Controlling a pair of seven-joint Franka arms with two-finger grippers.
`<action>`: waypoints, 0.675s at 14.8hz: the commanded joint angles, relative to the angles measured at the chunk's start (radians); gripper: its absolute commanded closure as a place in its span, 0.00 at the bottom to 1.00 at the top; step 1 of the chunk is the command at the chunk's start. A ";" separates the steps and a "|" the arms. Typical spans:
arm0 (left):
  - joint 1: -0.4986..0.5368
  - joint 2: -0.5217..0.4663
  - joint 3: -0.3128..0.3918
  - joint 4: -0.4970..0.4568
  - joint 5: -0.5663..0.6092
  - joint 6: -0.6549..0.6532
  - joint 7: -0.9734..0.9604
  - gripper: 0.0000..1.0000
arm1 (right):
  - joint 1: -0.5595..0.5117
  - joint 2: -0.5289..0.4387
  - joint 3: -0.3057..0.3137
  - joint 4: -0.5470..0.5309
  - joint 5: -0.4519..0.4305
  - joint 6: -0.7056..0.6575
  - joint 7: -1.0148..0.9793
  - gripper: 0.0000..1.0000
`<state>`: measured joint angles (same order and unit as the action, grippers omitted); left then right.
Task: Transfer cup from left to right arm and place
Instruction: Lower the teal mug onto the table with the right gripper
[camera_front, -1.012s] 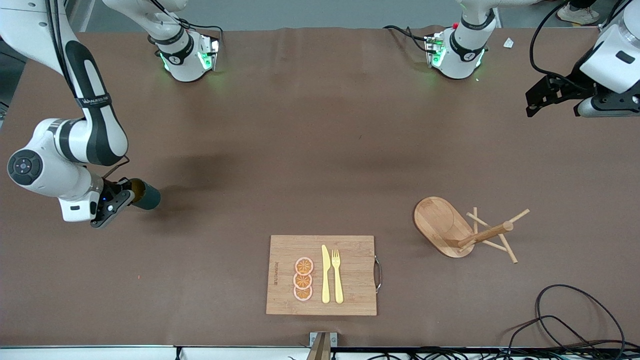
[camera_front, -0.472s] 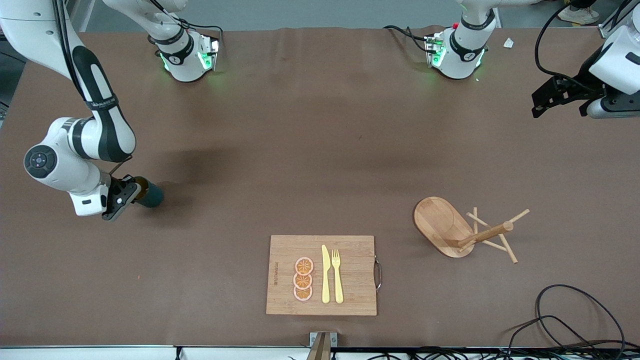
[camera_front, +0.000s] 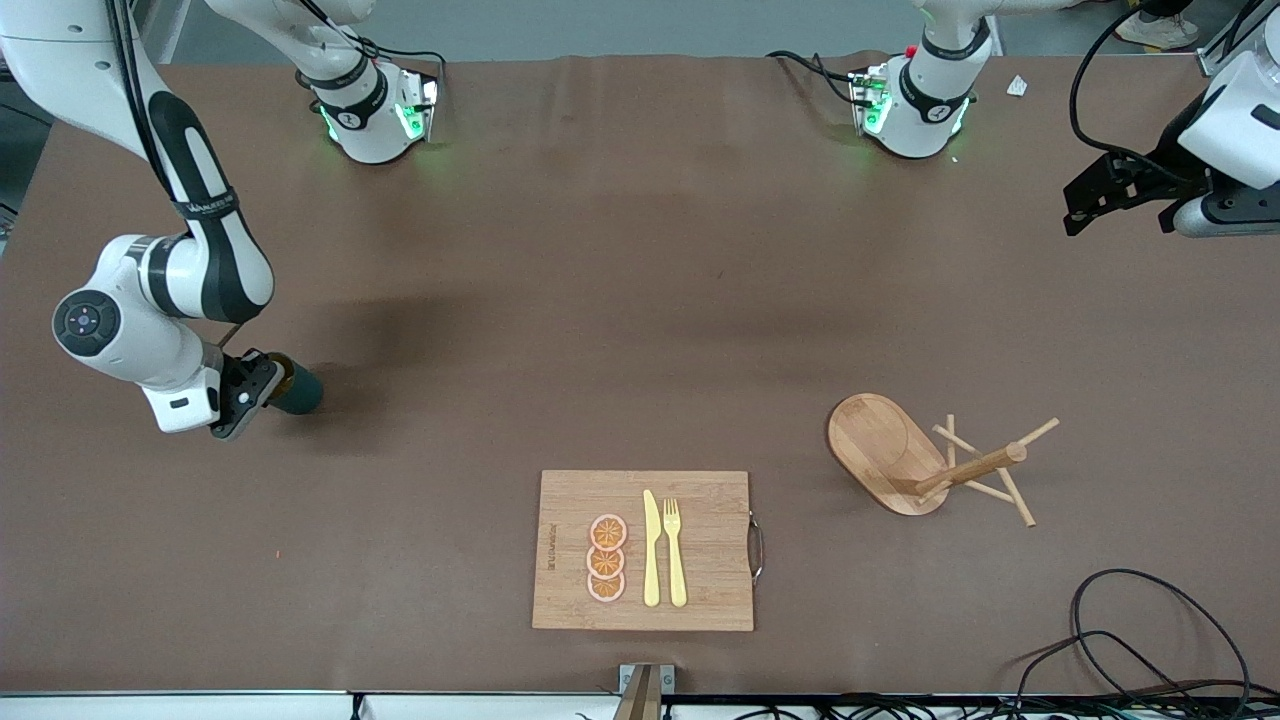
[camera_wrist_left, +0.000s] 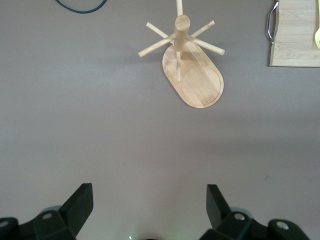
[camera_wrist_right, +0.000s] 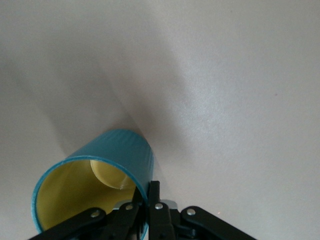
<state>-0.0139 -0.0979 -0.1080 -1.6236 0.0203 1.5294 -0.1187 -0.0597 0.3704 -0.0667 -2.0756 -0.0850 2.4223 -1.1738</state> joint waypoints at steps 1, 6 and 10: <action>0.008 -0.013 0.001 -0.004 -0.006 -0.006 0.017 0.00 | -0.026 -0.022 0.019 -0.023 -0.027 0.018 -0.040 0.97; 0.008 -0.013 0.001 -0.004 -0.006 -0.006 0.019 0.00 | -0.032 -0.024 0.019 -0.017 -0.021 0.001 0.023 0.00; 0.009 -0.013 -0.001 -0.004 -0.006 -0.006 0.019 0.00 | -0.017 -0.039 0.024 0.009 -0.021 -0.124 0.195 0.00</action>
<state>-0.0128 -0.0979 -0.1078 -1.6236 0.0203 1.5294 -0.1185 -0.0664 0.3673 -0.0628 -2.0697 -0.0859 2.3625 -1.0652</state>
